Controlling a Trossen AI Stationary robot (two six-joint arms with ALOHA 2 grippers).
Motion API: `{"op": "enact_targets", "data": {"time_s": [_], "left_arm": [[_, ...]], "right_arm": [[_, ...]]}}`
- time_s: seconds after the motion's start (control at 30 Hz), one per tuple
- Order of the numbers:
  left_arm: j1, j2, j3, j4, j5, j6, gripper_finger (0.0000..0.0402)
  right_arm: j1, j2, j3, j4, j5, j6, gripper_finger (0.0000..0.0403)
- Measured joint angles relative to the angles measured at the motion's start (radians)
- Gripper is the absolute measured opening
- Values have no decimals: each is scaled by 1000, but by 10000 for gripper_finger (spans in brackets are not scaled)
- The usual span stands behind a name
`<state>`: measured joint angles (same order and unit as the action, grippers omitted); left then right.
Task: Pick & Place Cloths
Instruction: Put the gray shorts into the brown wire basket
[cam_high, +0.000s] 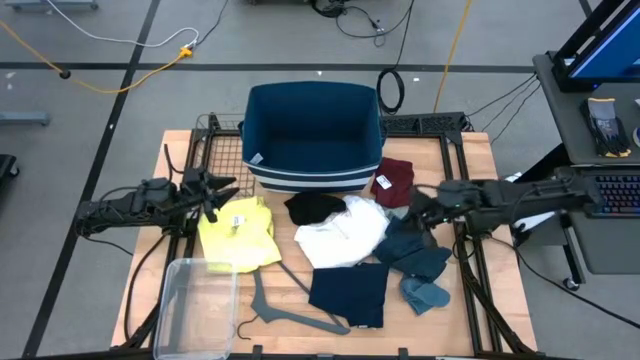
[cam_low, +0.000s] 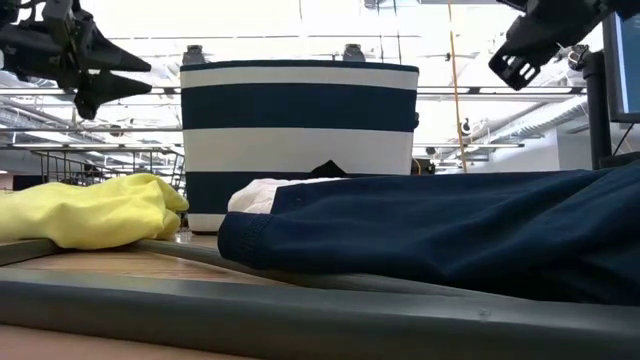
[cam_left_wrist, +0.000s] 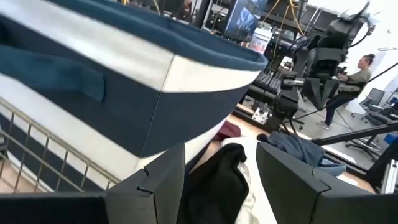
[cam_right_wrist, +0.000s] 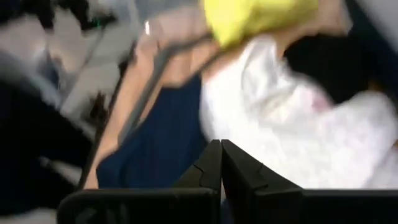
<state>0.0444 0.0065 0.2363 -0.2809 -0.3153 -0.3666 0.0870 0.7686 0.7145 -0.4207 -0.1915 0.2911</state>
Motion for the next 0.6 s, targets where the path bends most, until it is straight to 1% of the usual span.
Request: {"op": "enact_targets", "data": {"time_s": [0.17,0.27,0.4,0.5,0.6], "left_arm": [[0,0,0,-12,0,-8,202],[0,0,0,-11,0,-7,202],[0,0,0,-11,0,-2,203],[0,0,0,-11,0,3,202],[0,0,0,-10,0,5,202]], "right_arm": [[33,112,77,-160,6,-66,0],[46,159,97,-239,17,-71,0],[52,197,100,-236,140,-82,0],[52,229,100,-235,161,-97,0],[52,250,100,-291,157,-94,0]]}}
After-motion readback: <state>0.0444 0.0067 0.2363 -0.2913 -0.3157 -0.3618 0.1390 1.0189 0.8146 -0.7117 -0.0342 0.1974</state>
